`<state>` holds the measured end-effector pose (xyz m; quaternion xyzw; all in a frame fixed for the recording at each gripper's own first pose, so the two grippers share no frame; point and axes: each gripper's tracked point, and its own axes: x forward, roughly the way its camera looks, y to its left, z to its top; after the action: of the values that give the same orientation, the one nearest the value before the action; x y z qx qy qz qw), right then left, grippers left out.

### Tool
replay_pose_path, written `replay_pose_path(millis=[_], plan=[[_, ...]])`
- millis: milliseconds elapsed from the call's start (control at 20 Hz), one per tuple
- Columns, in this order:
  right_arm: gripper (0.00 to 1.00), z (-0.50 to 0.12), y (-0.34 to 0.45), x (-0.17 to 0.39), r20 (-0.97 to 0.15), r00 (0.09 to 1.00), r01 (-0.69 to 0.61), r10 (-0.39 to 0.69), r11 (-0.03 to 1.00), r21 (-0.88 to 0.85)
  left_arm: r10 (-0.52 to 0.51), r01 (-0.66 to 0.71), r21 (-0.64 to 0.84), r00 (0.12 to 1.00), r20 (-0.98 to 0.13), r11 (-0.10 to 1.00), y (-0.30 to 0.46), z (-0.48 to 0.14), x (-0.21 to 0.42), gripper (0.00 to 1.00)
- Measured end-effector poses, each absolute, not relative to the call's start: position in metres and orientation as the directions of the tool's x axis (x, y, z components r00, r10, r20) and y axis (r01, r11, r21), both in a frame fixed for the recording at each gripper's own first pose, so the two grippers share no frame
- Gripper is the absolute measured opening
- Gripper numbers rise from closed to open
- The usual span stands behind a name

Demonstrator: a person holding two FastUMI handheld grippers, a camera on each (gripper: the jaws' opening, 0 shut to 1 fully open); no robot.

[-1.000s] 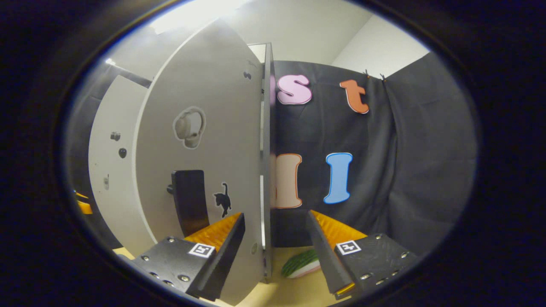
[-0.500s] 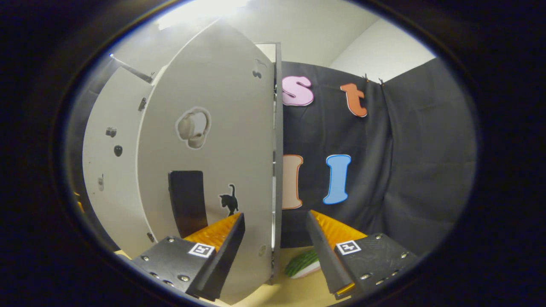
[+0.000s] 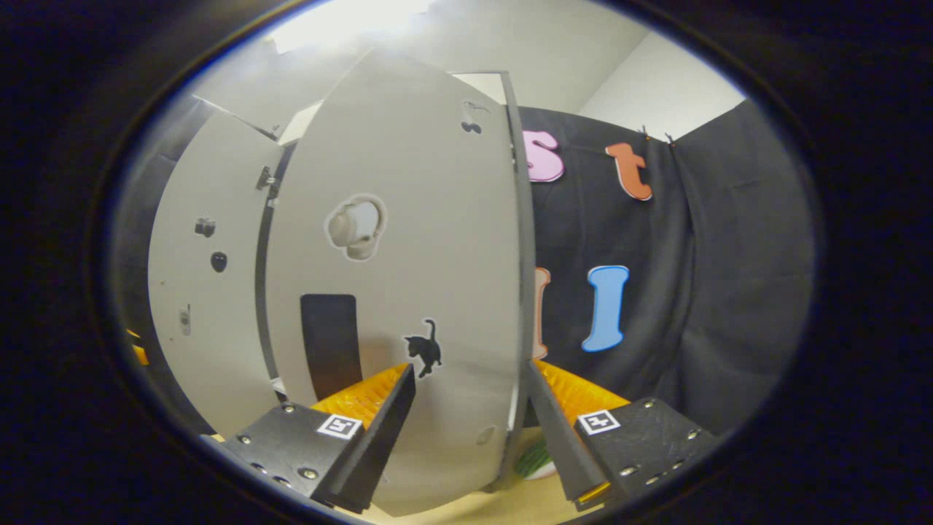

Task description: Grasp the bottle in the cabinet with the left hand and place it on the coaster, then close the right door with the right hand and the left door with the left hand.

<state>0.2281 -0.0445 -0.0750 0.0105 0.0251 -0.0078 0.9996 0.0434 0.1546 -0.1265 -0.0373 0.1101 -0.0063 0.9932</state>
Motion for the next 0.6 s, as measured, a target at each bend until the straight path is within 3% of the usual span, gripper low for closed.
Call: replay_pose_path(millis=[50,100,400,450,600], plan=[[0.93,-0.072,-0.039,0.230,-0.040,0.999,0.008,-0.008,1.000,0.020,-0.020,0.002,-0.081,0.975,-0.223,0.997,0.162,-0.128,0.045,0.87],[0.93,-0.072,-0.035,0.231,-0.034,0.999,0.002,-0.002,1.000,0.013,-0.020,0.000,-0.085,0.973,-0.230,0.996,0.168,-0.131,0.047,0.91],[0.90,-0.083,-0.031,0.233,-0.059,0.998,0.007,-0.009,0.999,-0.039,0.076,-0.088,-0.040,0.968,-0.238,0.995,0.234,-0.140,0.061,0.91],[0.93,-0.084,-0.031,0.231,-0.060,0.998,0.004,-0.007,0.999,-0.043,0.092,-0.105,-0.041,0.965,-0.244,0.994,0.244,-0.141,0.064,0.87],[0.93,-0.088,-0.030,0.215,-0.071,0.997,-0.018,0.015,0.999,-0.046,0.130,-0.150,-0.059,0.957,-0.260,0.987,0.272,-0.151,0.077,0.91]])
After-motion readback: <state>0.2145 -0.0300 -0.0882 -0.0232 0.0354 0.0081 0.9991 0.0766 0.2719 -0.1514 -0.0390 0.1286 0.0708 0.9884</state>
